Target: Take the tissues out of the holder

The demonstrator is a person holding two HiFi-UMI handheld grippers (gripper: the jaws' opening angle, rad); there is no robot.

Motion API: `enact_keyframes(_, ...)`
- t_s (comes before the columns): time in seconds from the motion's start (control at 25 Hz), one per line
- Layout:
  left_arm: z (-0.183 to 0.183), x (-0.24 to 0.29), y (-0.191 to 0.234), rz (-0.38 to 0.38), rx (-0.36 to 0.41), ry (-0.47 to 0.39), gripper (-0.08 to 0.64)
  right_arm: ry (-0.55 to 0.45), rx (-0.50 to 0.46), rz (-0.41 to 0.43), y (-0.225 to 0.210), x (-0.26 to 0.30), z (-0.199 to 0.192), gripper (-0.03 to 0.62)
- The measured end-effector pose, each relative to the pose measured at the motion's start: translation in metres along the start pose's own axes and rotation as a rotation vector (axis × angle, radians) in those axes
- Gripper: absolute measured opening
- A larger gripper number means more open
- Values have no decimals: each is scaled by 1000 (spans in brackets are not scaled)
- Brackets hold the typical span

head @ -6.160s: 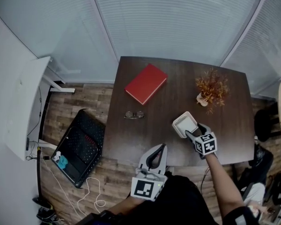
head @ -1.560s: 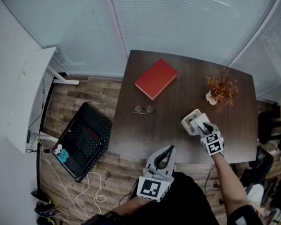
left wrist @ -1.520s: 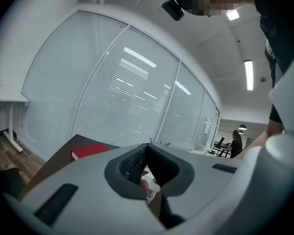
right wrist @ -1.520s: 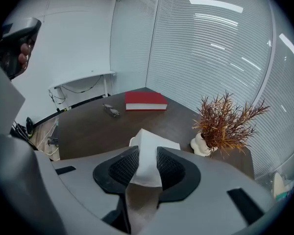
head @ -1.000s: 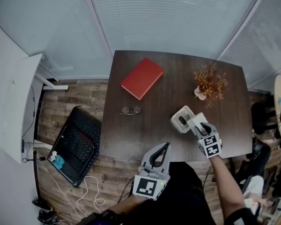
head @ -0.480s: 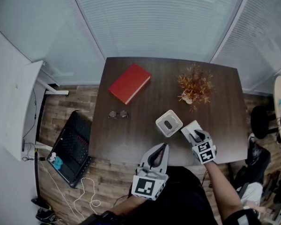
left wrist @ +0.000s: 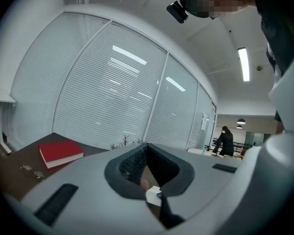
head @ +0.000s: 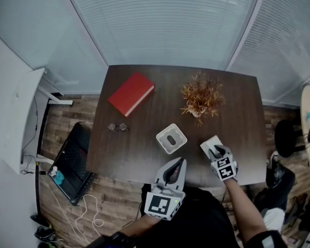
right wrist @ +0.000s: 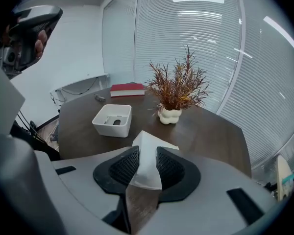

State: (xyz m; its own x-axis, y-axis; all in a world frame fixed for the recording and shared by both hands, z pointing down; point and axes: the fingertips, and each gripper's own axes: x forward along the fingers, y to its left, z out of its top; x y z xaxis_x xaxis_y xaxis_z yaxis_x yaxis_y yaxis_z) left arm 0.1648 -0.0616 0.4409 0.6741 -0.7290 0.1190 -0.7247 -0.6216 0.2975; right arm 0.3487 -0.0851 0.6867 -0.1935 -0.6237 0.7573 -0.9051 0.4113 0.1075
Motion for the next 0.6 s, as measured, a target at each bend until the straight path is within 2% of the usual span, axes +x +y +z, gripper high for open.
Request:
enact_keyframes(0.24,-11,17,-18,24,-2,5,-5,39,-16,7,-20,12,-31,123)
enact_keyframes(0.6,-18,29,-28,55,-6,42,-5,65,-6,32,-34,21,-46,123)
